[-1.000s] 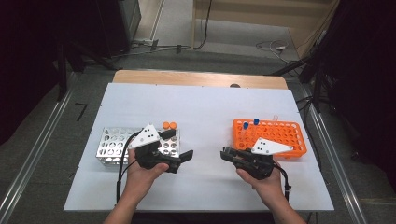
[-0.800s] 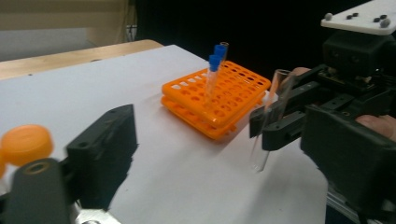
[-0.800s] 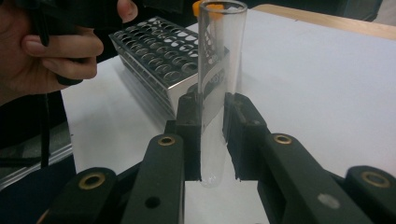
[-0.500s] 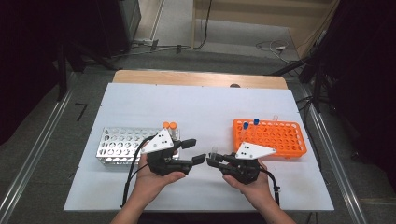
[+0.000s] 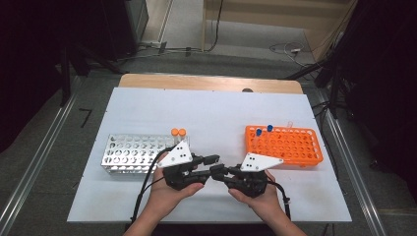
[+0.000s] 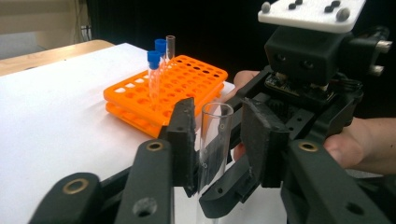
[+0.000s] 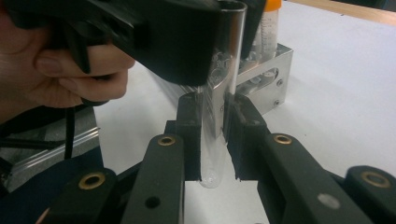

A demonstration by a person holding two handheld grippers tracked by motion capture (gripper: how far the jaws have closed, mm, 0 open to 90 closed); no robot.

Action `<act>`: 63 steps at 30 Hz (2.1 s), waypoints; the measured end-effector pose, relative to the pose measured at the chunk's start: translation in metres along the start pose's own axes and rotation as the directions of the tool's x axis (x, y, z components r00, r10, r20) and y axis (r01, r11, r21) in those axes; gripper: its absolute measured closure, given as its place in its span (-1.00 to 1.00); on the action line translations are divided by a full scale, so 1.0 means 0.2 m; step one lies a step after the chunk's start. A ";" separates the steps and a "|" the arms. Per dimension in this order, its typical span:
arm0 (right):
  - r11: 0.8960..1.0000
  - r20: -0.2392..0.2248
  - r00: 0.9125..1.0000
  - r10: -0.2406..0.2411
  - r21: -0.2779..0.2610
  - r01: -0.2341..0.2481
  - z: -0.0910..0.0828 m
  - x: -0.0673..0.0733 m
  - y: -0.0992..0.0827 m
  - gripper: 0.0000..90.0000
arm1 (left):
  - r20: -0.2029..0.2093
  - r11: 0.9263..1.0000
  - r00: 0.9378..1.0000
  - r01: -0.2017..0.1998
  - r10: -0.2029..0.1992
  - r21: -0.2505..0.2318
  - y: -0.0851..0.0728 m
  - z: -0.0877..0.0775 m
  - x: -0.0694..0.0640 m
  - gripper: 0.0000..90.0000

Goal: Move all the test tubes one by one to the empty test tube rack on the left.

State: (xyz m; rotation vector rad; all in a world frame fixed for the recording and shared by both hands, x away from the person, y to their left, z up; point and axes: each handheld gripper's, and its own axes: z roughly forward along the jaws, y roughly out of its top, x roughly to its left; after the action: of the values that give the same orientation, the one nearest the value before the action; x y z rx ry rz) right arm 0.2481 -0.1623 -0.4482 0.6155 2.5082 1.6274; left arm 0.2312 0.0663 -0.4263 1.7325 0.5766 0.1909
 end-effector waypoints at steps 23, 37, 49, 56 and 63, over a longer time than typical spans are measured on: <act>1.000 -0.014 1.000 -0.015 -0.026 0.015 -0.03 0.00 0.01 0.08 | -0.019 1.000 1.000 -0.014 0.014 -0.017 0.01 -0.03 0.02 0.70; 0.999 0.055 0.998 -0.015 -0.038 0.018 -0.19 -0.11 -0.02 -0.69 | -0.141 0.999 0.990 0.005 -0.012 -0.048 0.04 -0.22 0.14 0.70; 0.999 0.097 0.995 0.031 -0.023 -0.029 -0.29 -0.26 -0.07 -1.00 | -0.245 0.996 0.969 0.012 -0.032 -0.083 0.04 -0.38 0.24 0.70; 0.999 0.110 0.993 0.045 -0.027 -0.042 -0.31 -0.30 -0.09 -1.00 | -0.298 0.995 0.954 0.014 -0.043 -0.097 0.04 -0.44 0.30 0.70; 0.998 0.123 0.991 0.058 -0.032 -0.054 -0.33 -0.33 -0.11 -1.00 | -0.351 0.993 0.934 0.020 -0.060 -0.116 0.03 -0.48 0.36 0.71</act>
State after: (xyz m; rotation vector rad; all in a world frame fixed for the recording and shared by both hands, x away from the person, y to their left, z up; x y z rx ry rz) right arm 0.2837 -0.2523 -0.4482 0.7651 2.3968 1.5874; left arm 0.2546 0.1825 -0.4095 1.5855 0.8482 0.5053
